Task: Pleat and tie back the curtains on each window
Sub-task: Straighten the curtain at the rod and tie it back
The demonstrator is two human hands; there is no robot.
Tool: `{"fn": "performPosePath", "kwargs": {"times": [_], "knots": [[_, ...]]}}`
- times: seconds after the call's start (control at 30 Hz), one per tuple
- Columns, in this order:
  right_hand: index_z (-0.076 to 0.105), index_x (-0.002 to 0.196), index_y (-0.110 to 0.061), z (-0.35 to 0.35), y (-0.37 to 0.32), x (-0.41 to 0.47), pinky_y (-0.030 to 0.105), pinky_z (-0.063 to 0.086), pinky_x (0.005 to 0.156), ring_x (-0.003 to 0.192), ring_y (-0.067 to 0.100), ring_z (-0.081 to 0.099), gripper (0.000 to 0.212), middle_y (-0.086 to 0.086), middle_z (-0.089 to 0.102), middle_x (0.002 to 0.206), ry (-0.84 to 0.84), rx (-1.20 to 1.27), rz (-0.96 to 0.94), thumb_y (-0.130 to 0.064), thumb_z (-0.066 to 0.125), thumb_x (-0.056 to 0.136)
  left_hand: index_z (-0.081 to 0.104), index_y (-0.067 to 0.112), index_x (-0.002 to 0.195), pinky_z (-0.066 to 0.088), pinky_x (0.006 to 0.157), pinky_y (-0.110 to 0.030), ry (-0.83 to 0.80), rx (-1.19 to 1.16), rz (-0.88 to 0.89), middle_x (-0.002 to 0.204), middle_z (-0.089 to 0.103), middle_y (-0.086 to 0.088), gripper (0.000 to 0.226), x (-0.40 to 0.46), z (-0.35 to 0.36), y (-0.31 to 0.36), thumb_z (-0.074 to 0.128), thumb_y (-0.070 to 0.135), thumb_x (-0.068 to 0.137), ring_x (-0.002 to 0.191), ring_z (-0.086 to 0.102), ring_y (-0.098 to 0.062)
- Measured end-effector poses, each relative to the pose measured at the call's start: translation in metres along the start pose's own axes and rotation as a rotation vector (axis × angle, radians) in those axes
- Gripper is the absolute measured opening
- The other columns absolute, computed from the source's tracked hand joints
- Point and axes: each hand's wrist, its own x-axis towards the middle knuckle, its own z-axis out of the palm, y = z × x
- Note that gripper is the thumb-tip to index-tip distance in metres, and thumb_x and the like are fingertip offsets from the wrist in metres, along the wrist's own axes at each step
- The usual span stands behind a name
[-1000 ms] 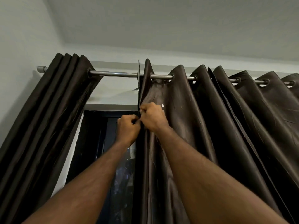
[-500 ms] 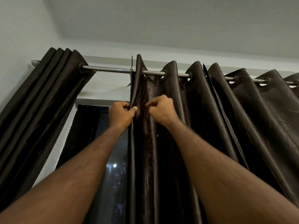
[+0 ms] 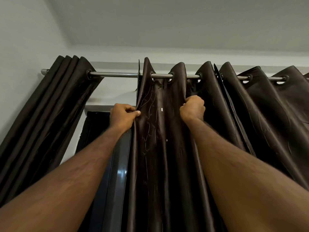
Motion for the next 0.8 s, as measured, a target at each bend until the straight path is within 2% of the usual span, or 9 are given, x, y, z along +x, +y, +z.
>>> {"fn": "performPosePath", "kwargs": {"times": [0.1, 0.23, 0.3, 0.43, 0.5, 0.57, 0.63, 0.7, 0.8], "knots": [[0.071, 0.112, -0.006, 0.023, -0.043, -0.013, 0.034, 0.054, 0.088, 0.114, 0.034, 0.065, 0.024, 0.015, 0.069, 0.118, -0.117, 0.032, -0.092, -0.011, 0.066, 0.090, 0.080, 0.011, 0.094, 0.061, 0.082, -0.036, -0.023, -0.013, -0.006, 0.080, 0.075, -0.001, 0.017, 0.005, -0.003, -0.001, 0.085, 0.015, 0.078, 0.078, 0.072, -0.015], [0.073, 0.107, -0.005, 0.043, -0.088, -0.016, 0.030, 0.054, 0.095, 0.112, 0.026, 0.065, 0.022, 0.010, 0.072, 0.113, -0.318, 0.150, -0.202, -0.017, 0.064, 0.091, 0.079, 0.011, 0.097, 0.062, 0.080, -0.037, -0.076, -0.054, -0.021, 0.086, 0.076, -0.003, 0.018, 0.007, 0.002, 0.003, 0.083, 0.014, 0.081, 0.081, 0.073, -0.016], [0.074, 0.097, -0.003, 0.044, -0.086, -0.012, 0.031, 0.053, 0.098, 0.107, 0.023, 0.063, 0.016, 0.007, 0.073, 0.106, -0.344, 0.155, -0.204, -0.013, 0.063, 0.092, 0.078, 0.010, 0.098, 0.062, 0.072, -0.032, -0.111, -0.099, -0.027, 0.090, 0.076, -0.004, 0.015, 0.006, 0.004, 0.007, 0.080, 0.014, 0.084, 0.083, 0.073, -0.017], [0.078, 0.096, -0.004, 0.035, -0.064, -0.014, 0.035, 0.054, 0.099, 0.110, 0.025, 0.067, 0.011, 0.013, 0.076, 0.106, -0.318, 0.297, -0.123, -0.009, 0.070, 0.089, 0.077, 0.011, 0.092, 0.057, 0.054, -0.023, -0.129, -0.178, -0.021, 0.088, 0.075, -0.009, 0.007, 0.000, 0.014, 0.015, 0.077, 0.017, 0.088, 0.074, 0.072, -0.017], [0.077, 0.095, -0.001, 0.032, -0.059, -0.017, 0.039, 0.057, 0.095, 0.099, 0.026, 0.070, 0.010, 0.016, 0.075, 0.105, -0.321, 0.380, -0.078, -0.006, 0.072, 0.089, 0.077, 0.009, 0.092, 0.053, 0.049, -0.020, -0.148, -0.184, -0.023, 0.083, 0.074, -0.009, 0.013, -0.005, 0.020, 0.019, 0.078, 0.022, 0.087, 0.063, 0.070, -0.011], [0.076, 0.099, -0.001, 0.029, -0.058, -0.019, 0.033, 0.060, 0.088, 0.084, 0.019, 0.069, 0.010, 0.016, 0.074, 0.104, -0.345, 0.448, -0.036, -0.004, 0.070, 0.091, 0.075, 0.007, 0.088, 0.052, 0.047, -0.022, -0.178, -0.182, -0.025, 0.075, 0.071, -0.010, 0.021, -0.008, 0.026, 0.024, 0.080, 0.027, 0.084, 0.052, 0.066, -0.008], [0.075, 0.103, 0.000, 0.022, -0.058, -0.022, 0.030, 0.059, 0.083, 0.083, 0.017, 0.068, 0.013, 0.014, 0.072, 0.101, -0.357, 0.410, -0.049, -0.003, 0.067, 0.093, 0.074, 0.005, 0.081, 0.056, 0.049, -0.030, -0.175, -0.147, -0.014, 0.071, 0.070, -0.011, 0.026, -0.010, 0.033, 0.029, 0.083, 0.029, 0.080, 0.054, 0.067, -0.016], [0.075, 0.103, -0.002, 0.018, -0.054, -0.023, 0.036, 0.060, 0.088, 0.091, 0.019, 0.070, 0.015, 0.015, 0.072, 0.105, -0.371, 0.342, -0.078, -0.002, 0.063, 0.094, 0.075, 0.007, 0.079, 0.059, 0.058, -0.035, -0.122, -0.090, 0.001, 0.073, 0.070, -0.010, 0.022, -0.008, 0.040, 0.030, 0.086, 0.025, 0.078, 0.066, 0.070, -0.023], [0.077, 0.103, -0.019, 0.008, -0.038, -0.020, 0.040, 0.054, 0.098, 0.111, 0.023, 0.065, 0.022, 0.007, 0.071, 0.115, -0.288, 0.142, -0.133, -0.009, 0.062, 0.090, 0.077, 0.008, 0.087, 0.059, 0.071, -0.035, -0.033, -0.023, -0.002, 0.079, 0.071, -0.005, 0.017, -0.006, 0.047, 0.029, 0.087, 0.016, 0.076, 0.079, 0.070, -0.022]]}}
